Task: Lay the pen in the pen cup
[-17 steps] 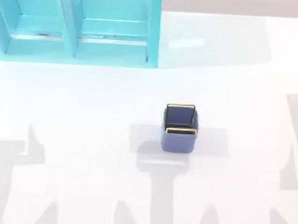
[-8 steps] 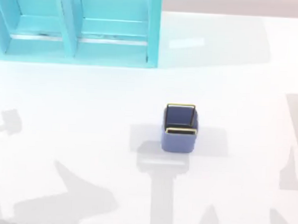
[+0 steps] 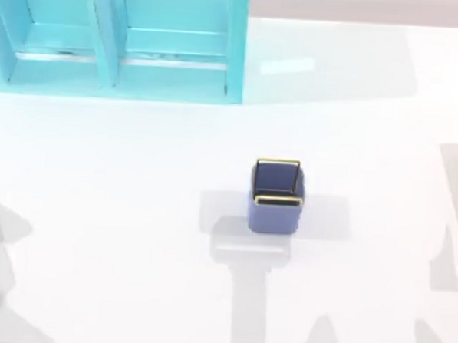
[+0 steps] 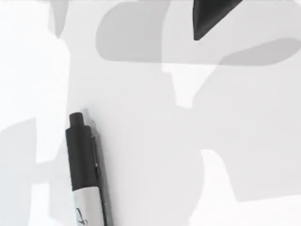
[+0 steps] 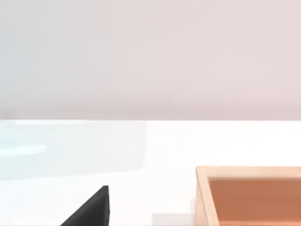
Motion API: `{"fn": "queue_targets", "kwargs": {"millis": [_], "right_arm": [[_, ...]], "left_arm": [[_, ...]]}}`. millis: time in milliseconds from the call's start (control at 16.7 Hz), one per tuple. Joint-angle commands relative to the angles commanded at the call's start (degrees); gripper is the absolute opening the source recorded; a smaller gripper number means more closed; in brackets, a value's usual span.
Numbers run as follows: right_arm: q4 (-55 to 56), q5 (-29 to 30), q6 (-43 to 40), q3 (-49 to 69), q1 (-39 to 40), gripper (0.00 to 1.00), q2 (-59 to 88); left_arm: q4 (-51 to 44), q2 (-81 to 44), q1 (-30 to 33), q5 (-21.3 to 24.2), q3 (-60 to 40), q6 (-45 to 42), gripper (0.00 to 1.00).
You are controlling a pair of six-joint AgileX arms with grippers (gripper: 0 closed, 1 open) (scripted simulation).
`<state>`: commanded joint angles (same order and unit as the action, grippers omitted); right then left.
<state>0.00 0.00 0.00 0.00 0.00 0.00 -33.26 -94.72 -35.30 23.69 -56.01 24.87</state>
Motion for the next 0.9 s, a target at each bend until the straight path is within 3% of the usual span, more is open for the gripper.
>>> {"fn": "queue_targets", "kwargs": {"millis": [360, 900], "right_arm": [[0.0, 0.0, 0.0, 0.0, 0.0, 1.0, 0.0], [0.0, 0.0, 0.0, 0.0, 0.0, 1.0, 0.0]], "left_arm": [[-2.44, -13.54, -6.0, 6.06, -12.83, 4.01, 1.0], [-0.1, -15.76, -5.17, 6.05, -13.23, 5.27, 1.0]]}}
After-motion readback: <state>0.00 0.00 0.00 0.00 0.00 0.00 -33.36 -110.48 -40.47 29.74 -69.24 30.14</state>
